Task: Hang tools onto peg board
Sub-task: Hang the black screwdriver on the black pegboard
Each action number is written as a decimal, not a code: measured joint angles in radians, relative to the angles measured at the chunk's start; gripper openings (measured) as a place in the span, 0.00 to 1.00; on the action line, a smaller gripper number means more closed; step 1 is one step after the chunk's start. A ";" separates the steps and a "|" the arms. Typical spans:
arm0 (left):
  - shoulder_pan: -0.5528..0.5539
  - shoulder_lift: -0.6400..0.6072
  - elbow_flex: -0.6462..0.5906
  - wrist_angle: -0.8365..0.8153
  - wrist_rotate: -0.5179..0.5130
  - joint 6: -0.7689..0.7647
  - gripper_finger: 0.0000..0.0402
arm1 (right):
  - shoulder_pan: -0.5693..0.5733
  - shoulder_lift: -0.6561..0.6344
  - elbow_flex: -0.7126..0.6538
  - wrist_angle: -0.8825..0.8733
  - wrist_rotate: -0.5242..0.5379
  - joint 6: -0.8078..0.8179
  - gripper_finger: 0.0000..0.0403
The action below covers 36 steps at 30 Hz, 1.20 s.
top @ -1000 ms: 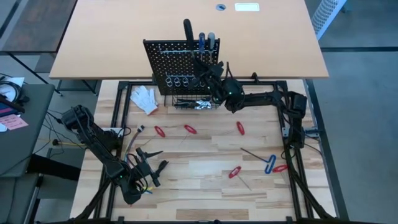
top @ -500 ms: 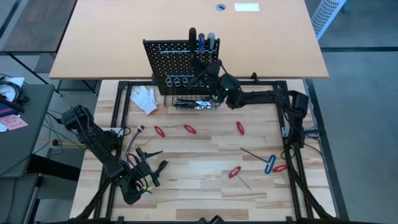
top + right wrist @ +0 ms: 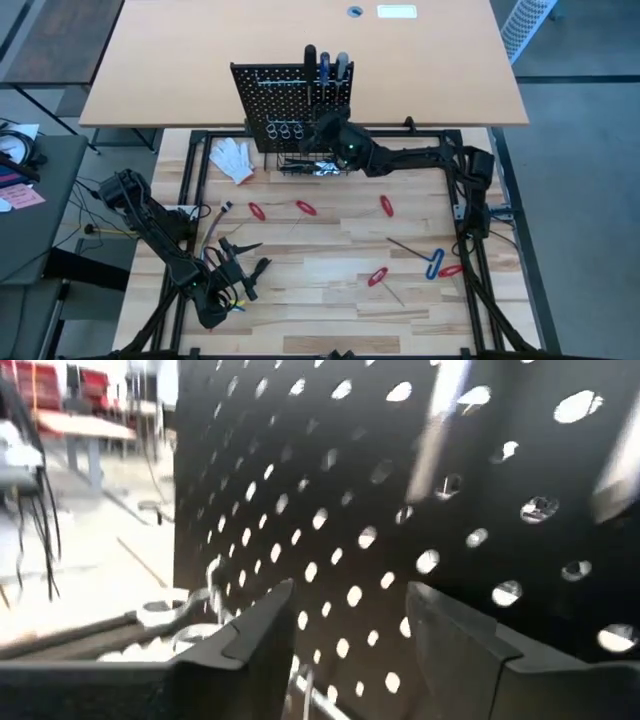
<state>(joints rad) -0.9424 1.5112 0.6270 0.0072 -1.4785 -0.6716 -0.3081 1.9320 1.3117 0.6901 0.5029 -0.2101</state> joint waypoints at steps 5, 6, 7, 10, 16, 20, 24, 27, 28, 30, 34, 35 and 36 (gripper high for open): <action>-0.001 0.000 0.000 0.000 0.002 0.000 0.60 | 0.046 -0.020 0.000 -0.139 -0.001 -0.054 0.48; -0.002 0.000 0.000 0.000 0.006 -0.002 0.60 | 0.056 -0.032 0.000 -0.186 -0.001 -0.069 0.47; -0.001 0.000 0.000 0.001 0.012 -0.004 0.60 | 0.069 -0.047 -0.001 -0.236 -0.001 -0.082 0.46; -0.001 0.000 0.000 0.003 0.025 -0.006 0.60 | 0.117 -0.105 -0.001 -0.354 -0.001 -0.107 0.44; -0.001 0.000 0.000 0.004 0.148 -0.001 0.60 | 0.265 -0.200 0.000 -0.632 -0.057 -0.142 0.42; -0.001 -0.055 0.015 -0.034 0.324 -0.111 0.60 | 0.395 -0.219 -0.032 -0.822 -0.111 0.003 0.42; -0.005 -0.125 0.073 -0.219 0.597 -0.307 0.60 | 0.560 -0.189 -0.117 -0.864 -0.111 0.132 0.42; -0.006 -0.137 0.135 -0.406 0.904 -0.488 0.60 | 0.668 -0.157 -0.167 -0.815 -0.066 0.170 0.42; -0.012 -0.136 0.147 -0.469 0.994 -0.562 0.60 | 0.697 -0.145 -0.180 -0.790 -0.031 0.174 0.42; -0.030 -0.135 0.154 -0.553 1.107 -0.694 0.60 | 0.740 -0.110 -0.200 -0.736 0.078 0.175 0.42; -0.064 -0.123 0.138 -0.561 1.105 -0.861 0.60 | 0.773 -0.048 -0.210 -0.642 0.226 0.043 0.42; -0.077 -0.111 0.137 -0.549 1.080 -0.885 0.60 | 0.774 -0.045 -0.210 -0.638 0.233 0.026 0.42; -0.092 -0.097 0.137 -0.525 1.037 -0.913 0.60 | 0.773 -0.045 -0.209 -0.637 0.233 0.021 0.42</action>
<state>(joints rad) -1.0341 1.4147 0.7636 -0.5174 -0.4414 -1.5850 0.4652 1.8866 1.1027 0.0528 0.7361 -0.1895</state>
